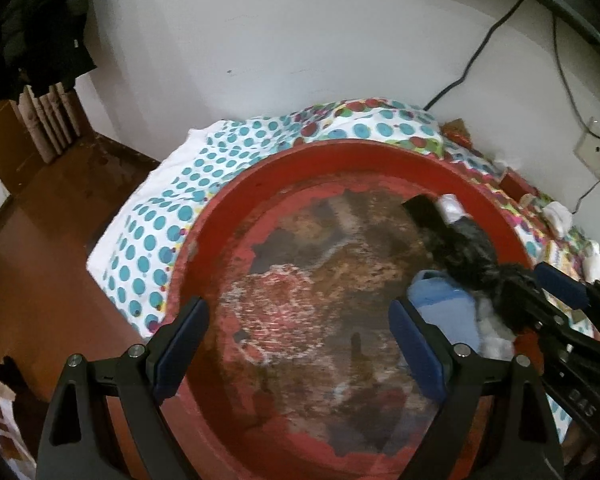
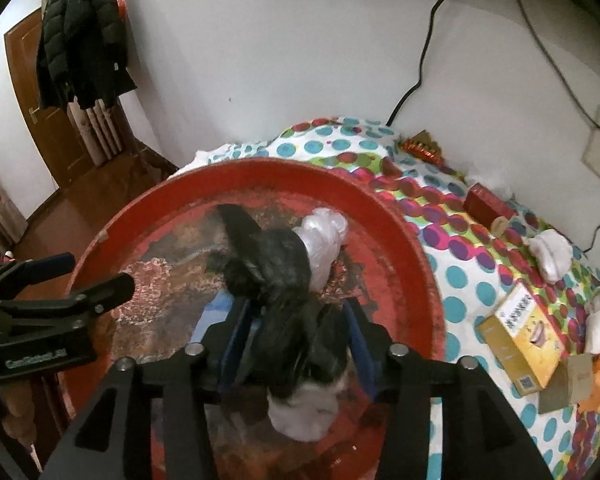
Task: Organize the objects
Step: 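Carry the black plastic bag into the red tray and release it with the right gripper, then move both grippers back toward the cluttered objects on the bed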
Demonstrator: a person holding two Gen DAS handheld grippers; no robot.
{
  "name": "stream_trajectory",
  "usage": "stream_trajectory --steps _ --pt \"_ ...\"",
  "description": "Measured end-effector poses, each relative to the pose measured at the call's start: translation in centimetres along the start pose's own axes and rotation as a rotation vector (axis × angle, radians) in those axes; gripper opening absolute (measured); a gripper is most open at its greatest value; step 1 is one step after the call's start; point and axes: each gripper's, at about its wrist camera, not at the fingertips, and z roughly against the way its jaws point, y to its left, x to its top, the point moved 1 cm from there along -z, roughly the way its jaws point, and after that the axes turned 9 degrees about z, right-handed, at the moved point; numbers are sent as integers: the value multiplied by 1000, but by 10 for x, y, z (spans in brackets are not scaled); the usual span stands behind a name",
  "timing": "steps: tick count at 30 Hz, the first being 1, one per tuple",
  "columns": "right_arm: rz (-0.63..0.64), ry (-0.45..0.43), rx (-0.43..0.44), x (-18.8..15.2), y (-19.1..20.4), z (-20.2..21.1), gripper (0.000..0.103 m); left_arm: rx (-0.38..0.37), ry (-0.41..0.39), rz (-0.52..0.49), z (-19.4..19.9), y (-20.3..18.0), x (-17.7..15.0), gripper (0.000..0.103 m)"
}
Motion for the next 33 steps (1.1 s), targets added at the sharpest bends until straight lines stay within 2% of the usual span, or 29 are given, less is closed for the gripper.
stream_trajectory --steps 3,8,13,21,24,28,33 --pt "-18 -15 -1 -6 -7 19 55 -16 1 -16 2 -10 -2 90" --pt "-65 -25 -56 -30 -37 50 56 -35 -7 -77 9 -36 -8 90" --pt "-151 -11 -157 -69 -97 80 56 -76 -4 -154 15 -69 -18 90" --pt "-328 16 -358 -136 -217 125 56 -164 23 -287 22 -123 -45 90" --pt "-326 33 -417 -150 -249 129 56 -181 27 -347 24 -142 -57 90" --pt "-293 58 -419 -160 -278 122 56 -213 47 -403 26 -165 -72 90" --pt "-226 78 -385 -166 -299 104 56 -292 94 -484 32 -200 -98 90"
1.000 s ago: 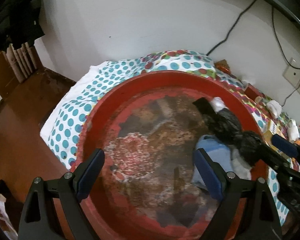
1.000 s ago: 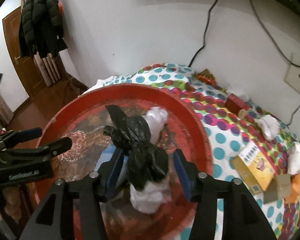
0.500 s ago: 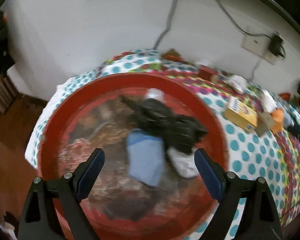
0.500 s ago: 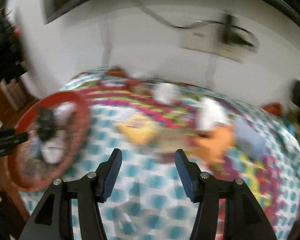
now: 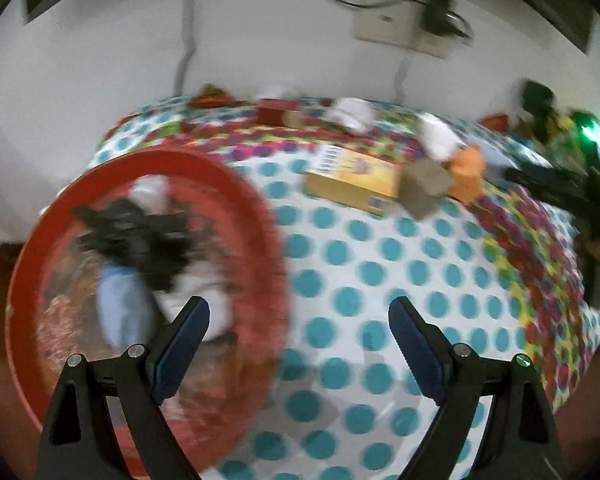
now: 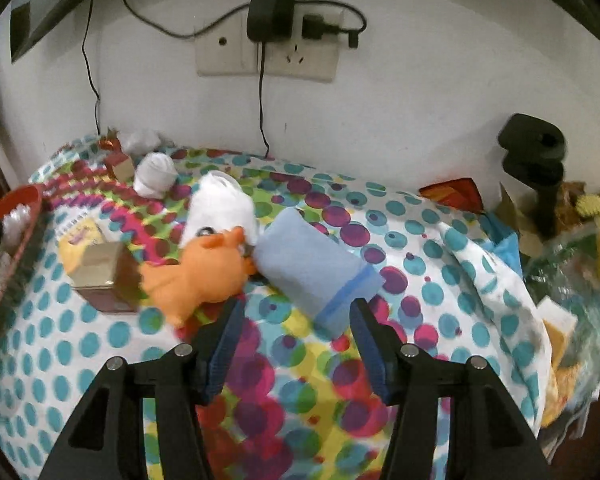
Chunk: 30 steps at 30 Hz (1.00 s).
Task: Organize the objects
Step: 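Move both grippers back toward the cluttered objects on the bed, then grasp the light blue sock with the right gripper while the left gripper reaches the orange toy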
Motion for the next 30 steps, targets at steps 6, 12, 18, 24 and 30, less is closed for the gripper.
stream_trajectory --steps 6,12,18,24,30 --pt "98 17 -5 10 -1 -33 57 -94 37 -101 -15 -60 1 90" --pt "136 27 -1 17 -4 -61 57 -178 64 -189 -37 -116 3 90" --pt "129 -1 41 16 -6 -67 53 -223 73 -207 -51 -150 28 90" --pt "94 -9 63 12 -9 -62 29 -212 23 -221 -64 -168 70 90" --pt "9 -11 75 -11 -21 -44 23 -204 80 -282 -100 -187 90 90"
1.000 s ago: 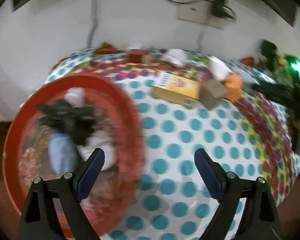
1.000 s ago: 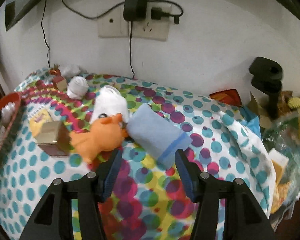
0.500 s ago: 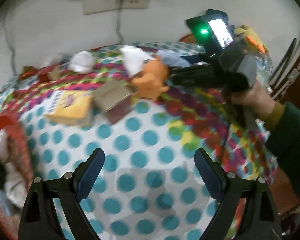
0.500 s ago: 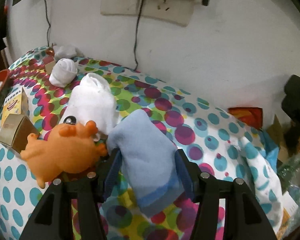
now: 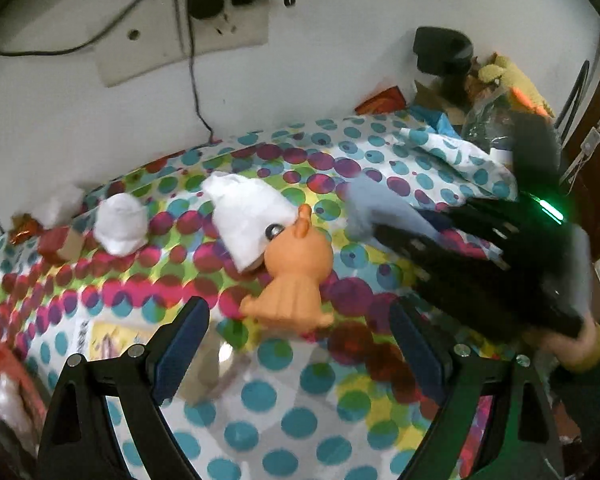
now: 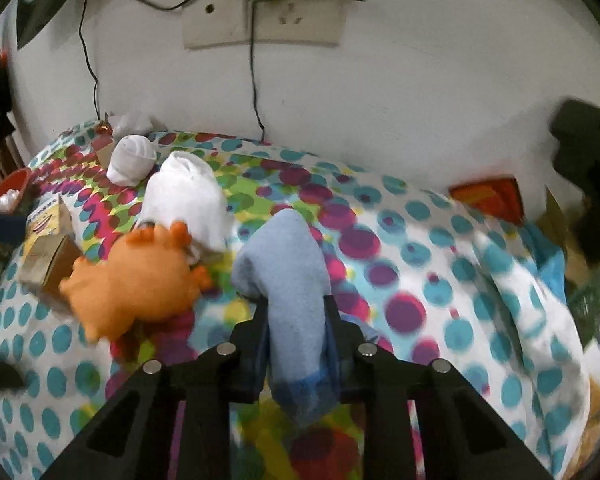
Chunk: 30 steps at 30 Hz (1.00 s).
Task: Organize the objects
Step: 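Grasp the light blue sock with the right gripper while the left gripper reaches the orange toy, then close the left gripper on the orange rubber toy and lift it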
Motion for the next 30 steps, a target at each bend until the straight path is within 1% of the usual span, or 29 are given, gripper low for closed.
stream_trajectory --steps 2,4,6,7,10,11,12,14,19,24,27,30 --pt "-20 4 -10 -15 1 12 23 31 33 -15 -14 -3 4 89" --pt "-44 5 -3 -29 -1 23 23 43 51 -44 -23 -8 6 89" --pt "-66 4 -6 -41 0 33 23 71 62 -63 -32 -12 7 83" --pt "-71 3 -6 -45 -1 37 24 75 75 -72 -37 -13 8 77" --pt "-88 1 -4 -52 -2 43 24 90 85 -75 -46 -15 10 73" --pt "-86 4 -7 -51 0 42 24 93 83 -74 -46 -15 10 68" --pt "-82 6 -9 -51 -1 42 24 94 79 -69 -47 -15 11 64" --pt "-78 9 -15 -51 0 42 24 89 85 -46 -49 -14 15 42" --pt "-85 11 -12 -52 -2 40 24 85 83 13 -47 -10 16 41" --pt "-70 17 -30 -51 1 39 25 79 78 11 -39 -17 11 40" --pt "-69 18 -31 -50 1 39 25 91 64 -1 -32 -22 8 40" --pt "-67 19 -33 -50 2 38 25 102 56 8 -26 -21 8 40"
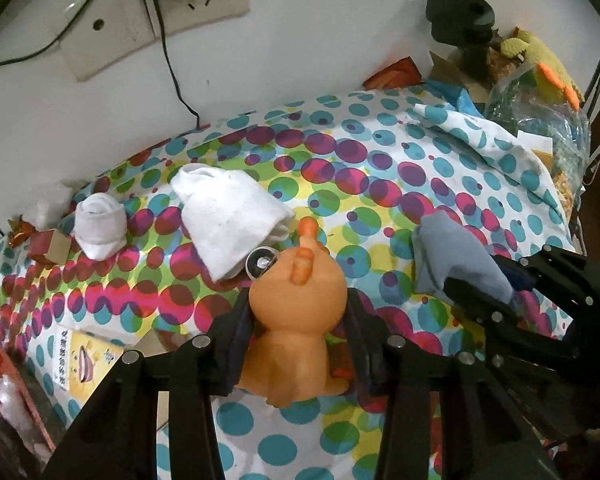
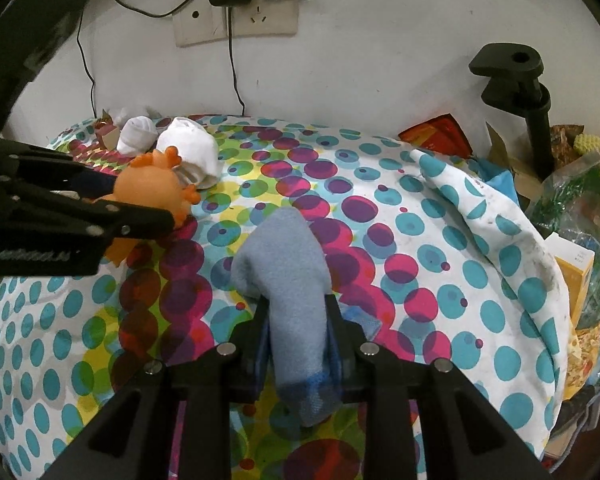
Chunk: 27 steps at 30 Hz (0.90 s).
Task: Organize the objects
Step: 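Close the left gripper on the orange rubber toy and lift it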
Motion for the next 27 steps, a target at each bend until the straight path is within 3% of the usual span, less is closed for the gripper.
stream_trajectory --steps 15,27 --pt "12 5 -12 0 0 0 26 51 -45 139 37 52 2 40" --pt "14 5 -14 -1 0 -1 26 74 -91 194 69 91 -1 41"
